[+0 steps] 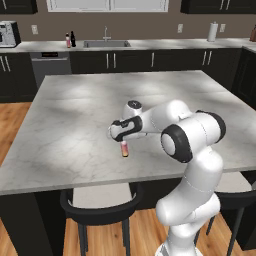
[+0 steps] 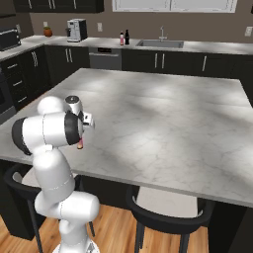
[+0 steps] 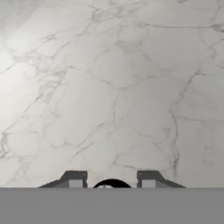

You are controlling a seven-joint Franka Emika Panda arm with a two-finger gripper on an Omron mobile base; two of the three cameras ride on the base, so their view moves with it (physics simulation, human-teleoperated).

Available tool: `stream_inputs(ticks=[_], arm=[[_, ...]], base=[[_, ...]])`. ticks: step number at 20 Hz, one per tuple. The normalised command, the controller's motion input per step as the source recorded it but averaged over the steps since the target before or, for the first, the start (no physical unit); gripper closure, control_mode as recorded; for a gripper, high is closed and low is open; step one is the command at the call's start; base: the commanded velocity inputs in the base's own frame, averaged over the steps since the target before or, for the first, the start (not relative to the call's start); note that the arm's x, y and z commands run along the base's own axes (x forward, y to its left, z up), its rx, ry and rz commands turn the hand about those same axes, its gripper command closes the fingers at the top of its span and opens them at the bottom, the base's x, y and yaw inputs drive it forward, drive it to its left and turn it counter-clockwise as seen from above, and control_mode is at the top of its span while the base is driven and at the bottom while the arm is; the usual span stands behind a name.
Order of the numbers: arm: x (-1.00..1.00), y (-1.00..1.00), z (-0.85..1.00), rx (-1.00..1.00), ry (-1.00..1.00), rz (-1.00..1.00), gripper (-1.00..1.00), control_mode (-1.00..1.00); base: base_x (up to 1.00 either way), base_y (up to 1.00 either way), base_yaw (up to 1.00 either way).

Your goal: Place the large bottle from the dining counter next to the other large bottle outside the sink, and place the small bottle from the dining counter next to the other small bottle inside the sink.

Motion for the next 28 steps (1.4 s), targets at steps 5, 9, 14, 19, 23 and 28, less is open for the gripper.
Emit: stream_inputs(ticks=[5, 9, 14, 19, 23, 28], arm=[[-0.04, 0.03, 0.32, -0.01, -0.05, 0.00, 1.00, -1.00], [-0.09, 0.00, 0.41, 0.00, -0.07, 0.00, 1.00, -1.00], [-0.10, 0.00, 0.51, 0.06, -0.04, 0.00, 1.00, -1.00], [-0.12, 0.00, 0.47, 0.08, -0.05, -0.01, 1.00, -1.00], [-0.09, 0.00, 0.36, 0.03, -0.05, 0.00, 1.00, -1.00], [-0.11, 0.00, 0.34, 0.00, -0.02, 0.00, 1.00, -1.00]], base=[[0.00, 0.00, 0.00], [0.00, 0.00, 0.00], [0.00, 0.00, 0.00], [0.00, 0.00, 0.00], [0.00, 0.00, 0.00], [0.00, 0.00, 0.00]])
